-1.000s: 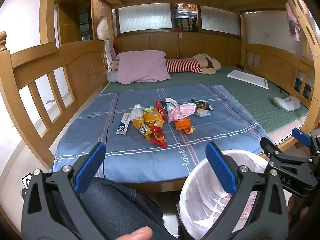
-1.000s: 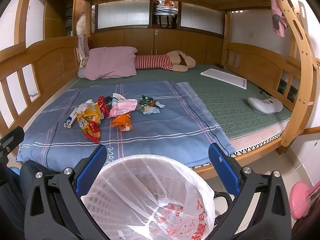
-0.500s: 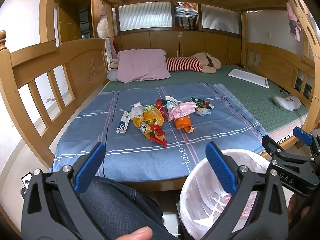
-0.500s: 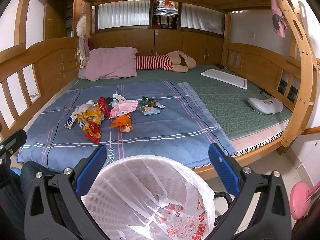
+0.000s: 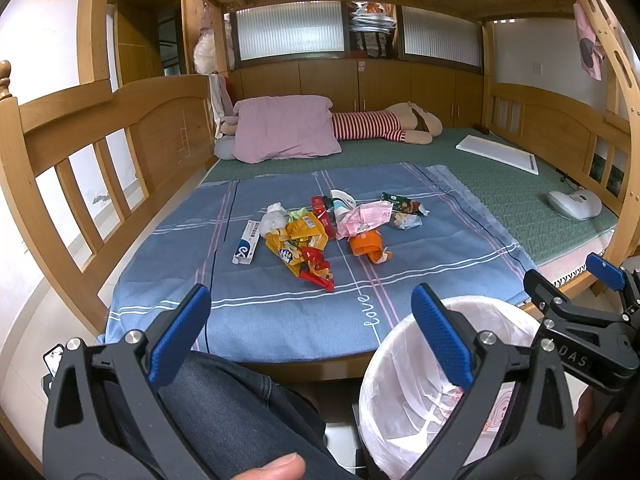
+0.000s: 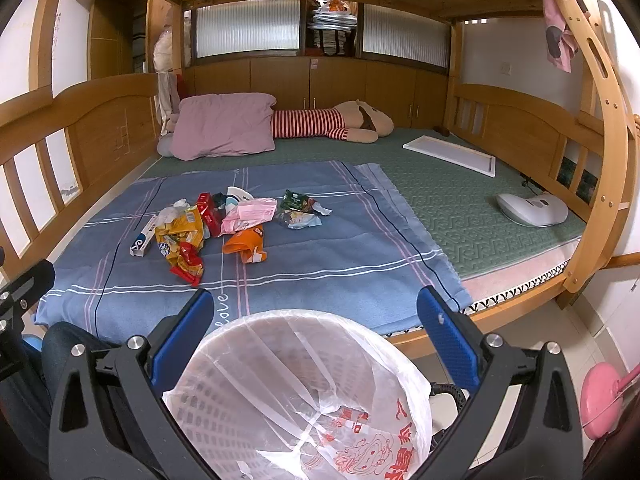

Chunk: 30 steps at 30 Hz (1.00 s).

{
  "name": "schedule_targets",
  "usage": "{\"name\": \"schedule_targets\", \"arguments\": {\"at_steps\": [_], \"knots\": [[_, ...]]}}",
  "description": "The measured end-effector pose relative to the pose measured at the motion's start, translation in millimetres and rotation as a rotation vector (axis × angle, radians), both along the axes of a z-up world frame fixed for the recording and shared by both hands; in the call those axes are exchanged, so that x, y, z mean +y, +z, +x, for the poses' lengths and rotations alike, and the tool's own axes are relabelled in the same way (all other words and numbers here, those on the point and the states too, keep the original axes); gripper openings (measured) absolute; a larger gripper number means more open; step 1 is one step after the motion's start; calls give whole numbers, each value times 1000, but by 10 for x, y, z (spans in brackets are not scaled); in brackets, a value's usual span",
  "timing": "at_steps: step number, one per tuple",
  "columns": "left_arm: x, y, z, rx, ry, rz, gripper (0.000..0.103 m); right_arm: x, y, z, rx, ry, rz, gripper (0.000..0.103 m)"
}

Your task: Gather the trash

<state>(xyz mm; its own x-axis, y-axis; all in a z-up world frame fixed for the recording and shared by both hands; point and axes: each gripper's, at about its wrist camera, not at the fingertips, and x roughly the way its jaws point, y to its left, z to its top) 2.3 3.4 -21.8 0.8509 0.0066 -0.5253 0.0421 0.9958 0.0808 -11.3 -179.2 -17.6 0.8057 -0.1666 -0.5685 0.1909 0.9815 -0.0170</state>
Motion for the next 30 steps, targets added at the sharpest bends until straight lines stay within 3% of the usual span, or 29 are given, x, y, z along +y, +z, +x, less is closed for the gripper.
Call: {"name": "schedule_targets", "arguments": {"at_steps": [30], "knots": [[14, -9, 16, 6, 0, -1, 100, 26, -17, 8, 4, 4, 4, 100]]}}
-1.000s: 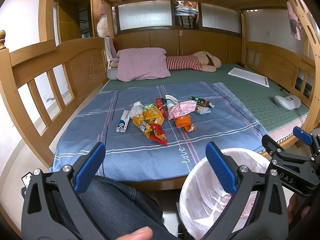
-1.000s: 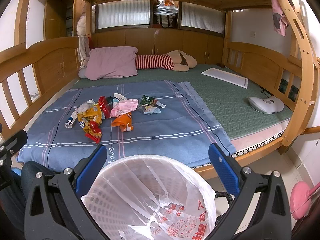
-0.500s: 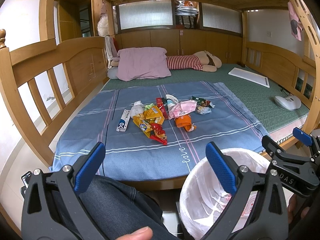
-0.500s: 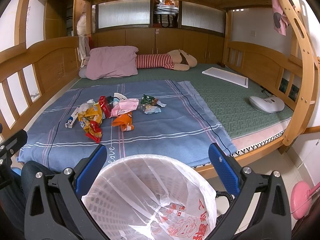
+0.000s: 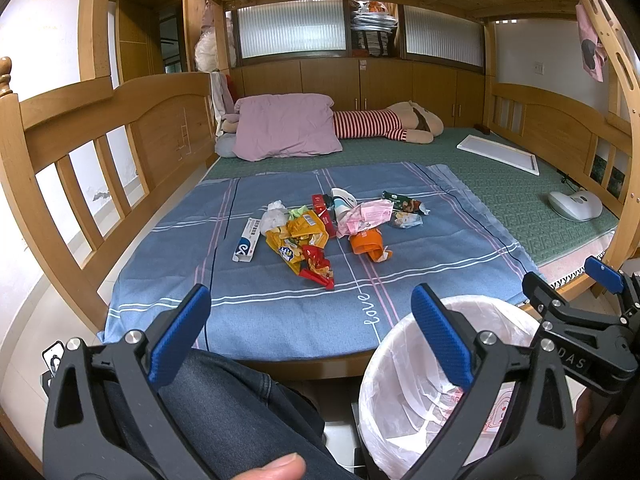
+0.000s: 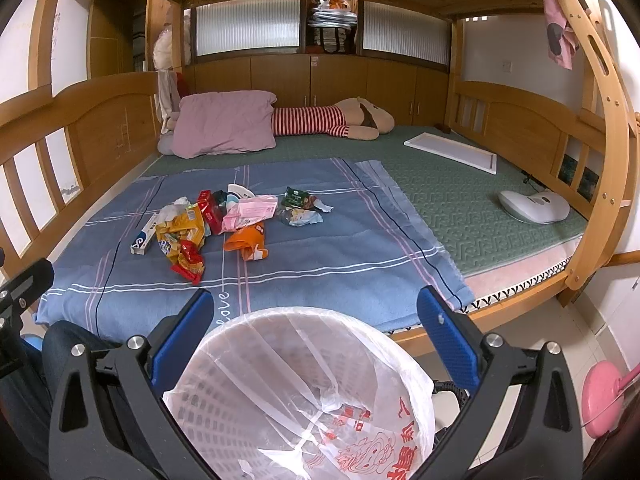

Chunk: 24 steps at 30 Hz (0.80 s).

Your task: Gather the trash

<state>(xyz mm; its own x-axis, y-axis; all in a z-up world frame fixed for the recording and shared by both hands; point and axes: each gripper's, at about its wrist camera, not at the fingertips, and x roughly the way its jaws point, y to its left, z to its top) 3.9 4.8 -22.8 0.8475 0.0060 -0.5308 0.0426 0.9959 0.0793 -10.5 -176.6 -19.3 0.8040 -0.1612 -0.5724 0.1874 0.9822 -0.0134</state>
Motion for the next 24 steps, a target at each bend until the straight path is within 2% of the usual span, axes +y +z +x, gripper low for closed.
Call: {"name": "schedule_targets", "arguments": {"at_steps": [24], "knots": [[31, -132, -11, 9, 2, -1, 100, -20, -45, -18, 4, -6, 4, 100]]}}
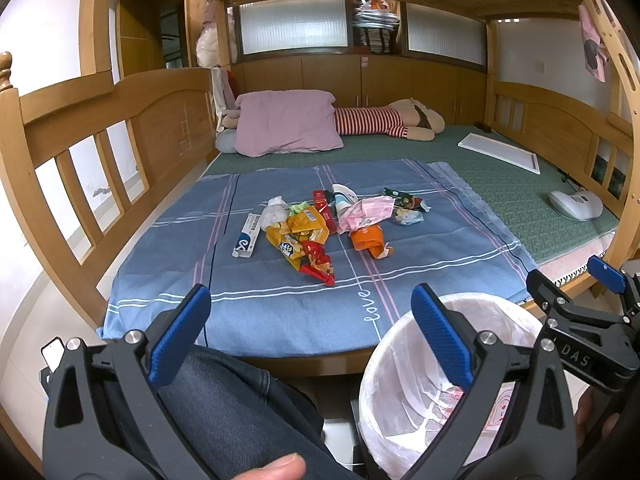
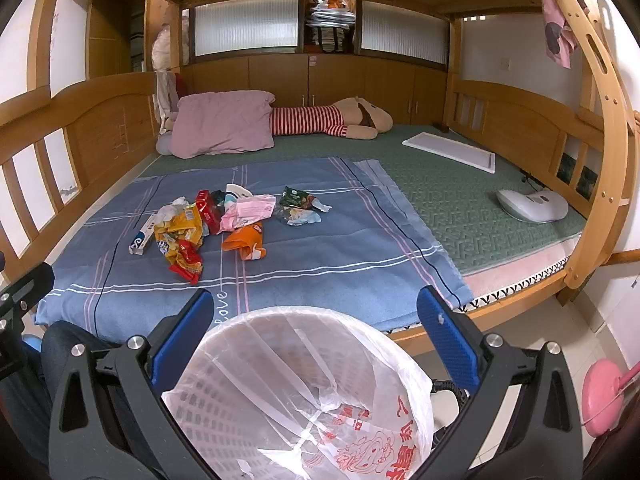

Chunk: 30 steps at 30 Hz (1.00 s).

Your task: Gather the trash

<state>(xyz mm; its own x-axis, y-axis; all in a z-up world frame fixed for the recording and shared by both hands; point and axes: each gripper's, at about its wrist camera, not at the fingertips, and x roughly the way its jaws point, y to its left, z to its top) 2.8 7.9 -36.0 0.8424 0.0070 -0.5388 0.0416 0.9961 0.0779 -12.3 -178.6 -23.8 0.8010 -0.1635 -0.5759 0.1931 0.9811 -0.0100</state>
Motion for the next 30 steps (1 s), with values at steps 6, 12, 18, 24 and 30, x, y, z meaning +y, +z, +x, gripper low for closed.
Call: {"name": "schedule_targets", "arguments": {"at_steps": [6, 12, 18, 24, 30], "knots": [[10, -14, 1, 2, 0, -1, 100, 1, 2, 1, 0, -1, 1, 100], [1, -52, -32, 5, 1, -1, 100, -3, 6, 1, 0, 0, 1, 100], [7, -59, -29, 8, 2, -2, 100, -3, 4, 1, 1, 0, 2, 100], [-4, -75, -32, 13, 2, -1, 100, -1, 3, 2, 0, 0, 3, 100], [-24, -78, -30, 20, 2, -1, 100, 1, 2, 0, -1, 2, 5, 100]]}}
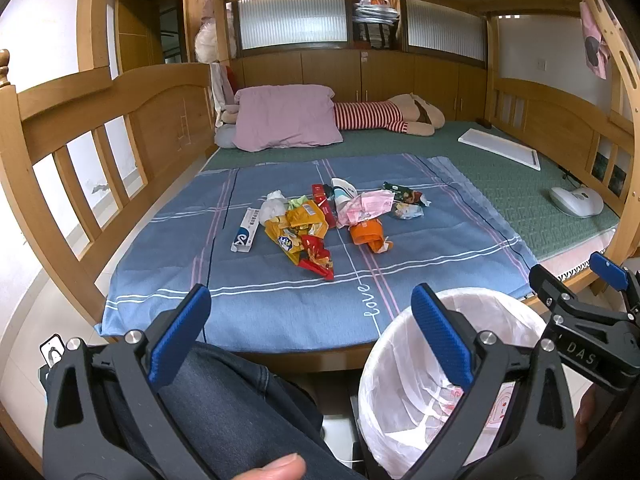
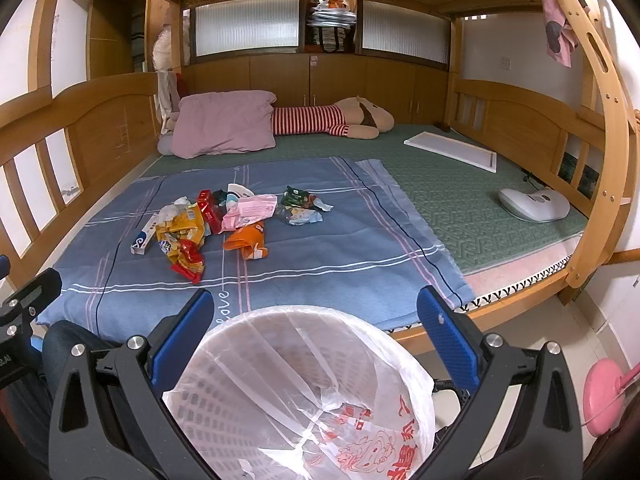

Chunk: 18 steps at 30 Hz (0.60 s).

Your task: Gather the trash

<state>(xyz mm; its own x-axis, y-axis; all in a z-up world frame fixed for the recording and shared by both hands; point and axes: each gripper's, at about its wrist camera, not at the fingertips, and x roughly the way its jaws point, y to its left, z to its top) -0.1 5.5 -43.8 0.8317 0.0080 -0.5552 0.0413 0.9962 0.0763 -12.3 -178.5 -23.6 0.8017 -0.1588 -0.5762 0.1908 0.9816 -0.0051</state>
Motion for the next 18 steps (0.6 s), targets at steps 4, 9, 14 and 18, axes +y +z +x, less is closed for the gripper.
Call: {"name": "schedule_targets", "arguments": {"at_steps": [4, 9, 14, 18], "knots": [[-2, 2, 16, 4, 0, -1, 100, 17, 4, -8, -3, 8, 10, 100], [-17, 12, 24, 11, 1, -1, 100, 7, 13, -26, -13, 19, 24, 100], [-42, 4, 43, 23, 0, -1, 100, -6, 10, -21, -14, 22, 30, 100], [-109, -130, 185, 61, -41, 6, 100, -24, 30, 18, -15, 31, 18, 100]]}}
